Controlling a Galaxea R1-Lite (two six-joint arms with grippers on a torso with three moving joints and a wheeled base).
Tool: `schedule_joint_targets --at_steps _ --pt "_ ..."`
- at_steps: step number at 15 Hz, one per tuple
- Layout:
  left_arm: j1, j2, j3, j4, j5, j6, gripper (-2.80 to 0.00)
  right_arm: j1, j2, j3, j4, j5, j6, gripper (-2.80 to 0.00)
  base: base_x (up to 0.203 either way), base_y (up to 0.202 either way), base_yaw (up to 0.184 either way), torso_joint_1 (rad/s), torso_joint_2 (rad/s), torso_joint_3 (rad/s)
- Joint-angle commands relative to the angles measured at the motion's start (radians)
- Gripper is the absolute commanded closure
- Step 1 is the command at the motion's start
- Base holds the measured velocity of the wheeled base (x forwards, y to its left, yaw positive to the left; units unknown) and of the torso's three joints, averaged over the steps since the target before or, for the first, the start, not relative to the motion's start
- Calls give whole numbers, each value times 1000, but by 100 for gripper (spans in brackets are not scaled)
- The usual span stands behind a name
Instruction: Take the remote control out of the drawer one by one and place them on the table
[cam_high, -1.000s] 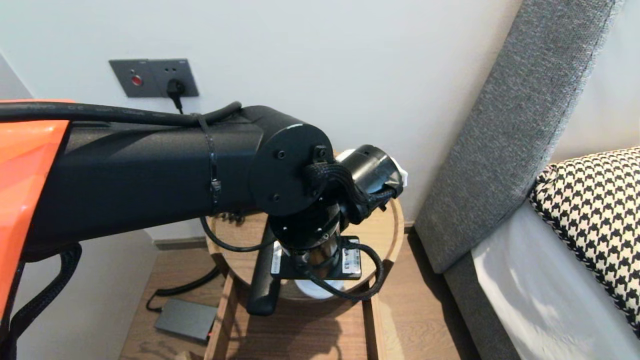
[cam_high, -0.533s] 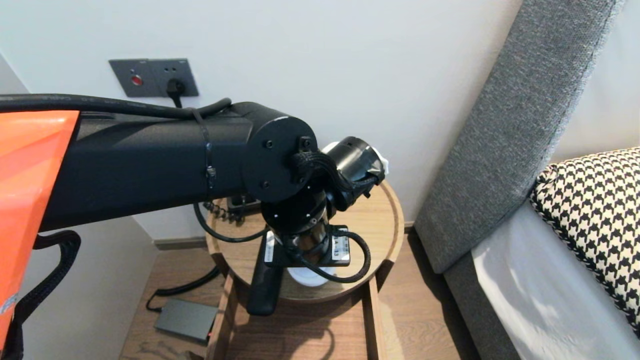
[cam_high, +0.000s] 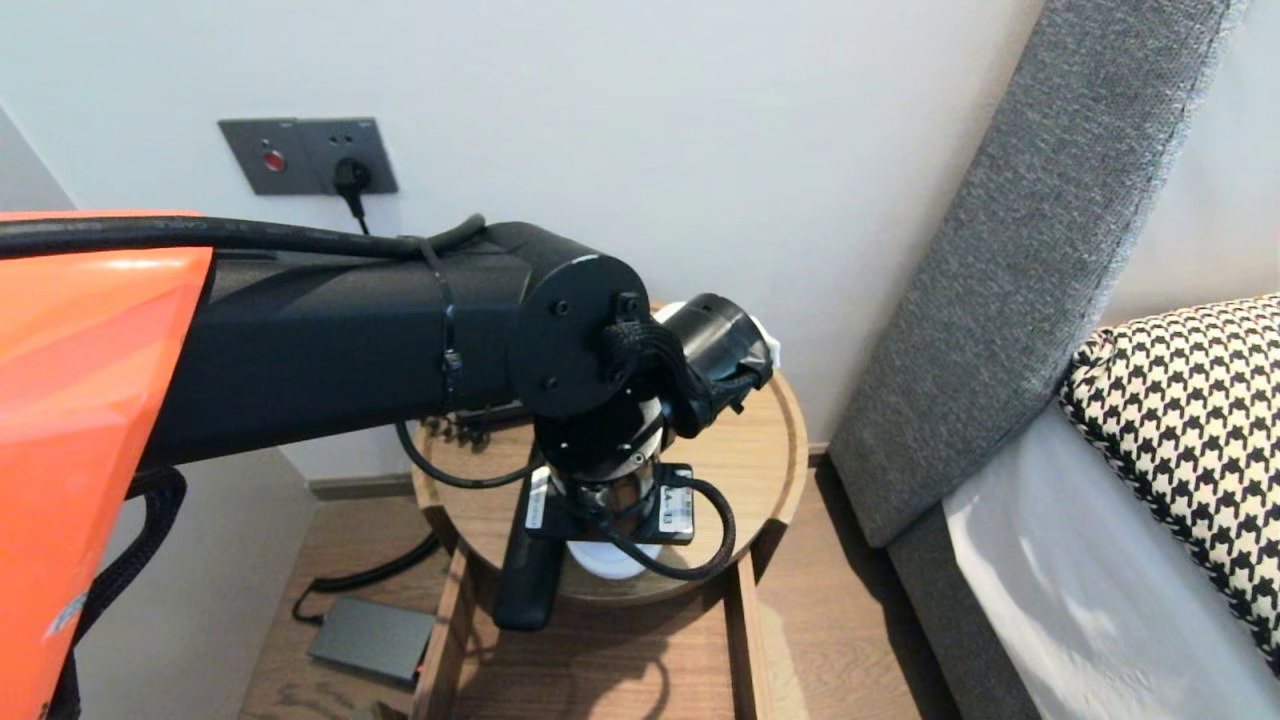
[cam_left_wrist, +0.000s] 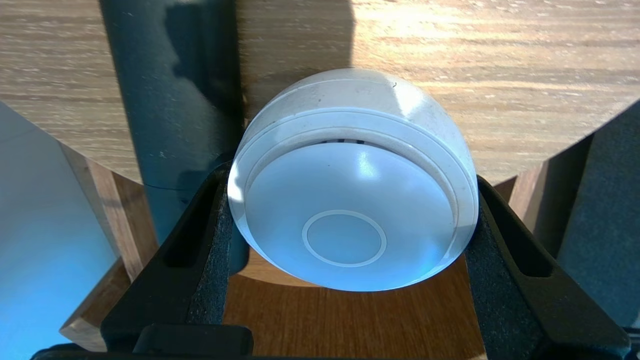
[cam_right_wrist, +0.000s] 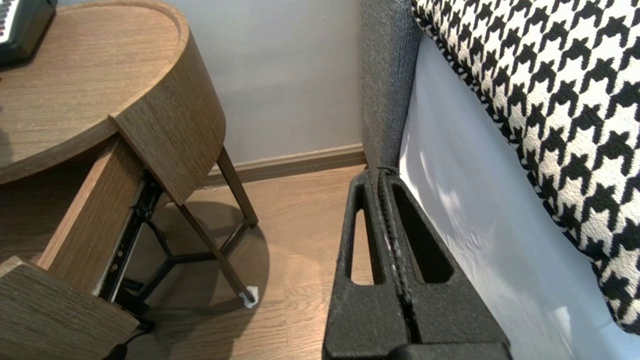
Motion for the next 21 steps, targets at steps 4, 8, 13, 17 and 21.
schedule_joint_targets --at_steps 4,8,13,17,21 --pt "7 13 1 9 4 1 0 0 1 25 -1 0 0 0 0 0 0 0 0 0" --pt "5 13 0 -1 6 8 0 0 1 25 -1 0 0 0 0 0 0 0 0 0" --pt "5 10 -1 -21 10 12 0 0 1 25 -1 0 1 0 0 0 0 0 0 0" --pt "5 7 -1 -39 11 12 0 0 1 25 -1 0 0 0 0 0 0 0 0 0" --pt "4 2 -1 -43 12 12 -280 0 1 25 -1 0 0 0 0 0 0 0 0 0"
